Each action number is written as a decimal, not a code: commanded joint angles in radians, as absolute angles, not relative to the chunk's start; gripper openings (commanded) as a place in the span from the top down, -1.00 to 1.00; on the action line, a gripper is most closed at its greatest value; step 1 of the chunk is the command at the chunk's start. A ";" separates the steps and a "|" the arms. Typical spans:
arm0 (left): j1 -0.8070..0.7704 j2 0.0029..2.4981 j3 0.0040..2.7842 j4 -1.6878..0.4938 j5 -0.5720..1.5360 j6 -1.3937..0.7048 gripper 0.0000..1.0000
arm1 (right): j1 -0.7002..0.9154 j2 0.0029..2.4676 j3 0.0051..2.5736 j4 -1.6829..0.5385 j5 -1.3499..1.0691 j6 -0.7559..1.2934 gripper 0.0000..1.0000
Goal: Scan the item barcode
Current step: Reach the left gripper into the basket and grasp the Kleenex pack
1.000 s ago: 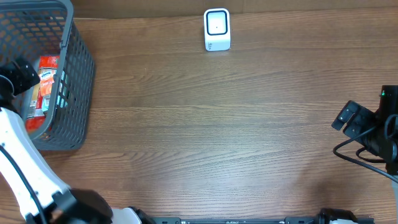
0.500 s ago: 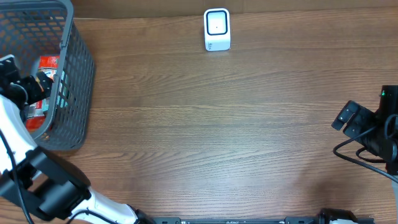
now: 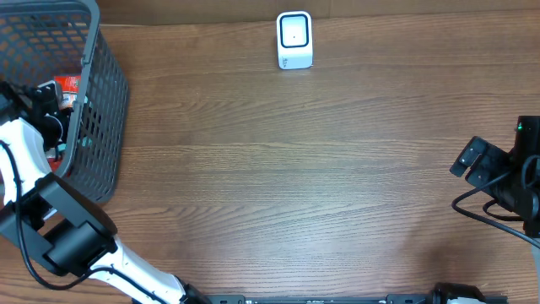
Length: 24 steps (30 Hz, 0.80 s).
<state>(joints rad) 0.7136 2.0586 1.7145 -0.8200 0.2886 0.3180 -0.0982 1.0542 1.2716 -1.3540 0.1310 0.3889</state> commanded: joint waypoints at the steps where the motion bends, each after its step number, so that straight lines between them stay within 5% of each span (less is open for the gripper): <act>1: 0.710 2.103 1.730 -0.831 0.292 0.336 -1.00 | -0.103 1.051 1.291 -1.349 0.138 0.393 -1.00; 7: 0.710 2.128 1.730 -0.836 0.229 0.332 -0.75 | -0.103 1.051 1.291 -1.349 0.138 0.393 -1.00; 17: 0.707 2.125 1.737 -0.803 0.229 0.329 0.00 | -0.103 1.051 1.291 -1.349 0.138 0.393 -1.00; 24: 0.707 2.117 1.818 -0.855 0.230 0.306 0.10 | -0.103 1.051 1.291 -1.349 0.138 0.393 -1.00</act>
<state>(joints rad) 0.7128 2.1170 1.7473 -0.8444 0.2272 0.3206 -0.0982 1.0542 1.2716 -1.3537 0.1310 0.3889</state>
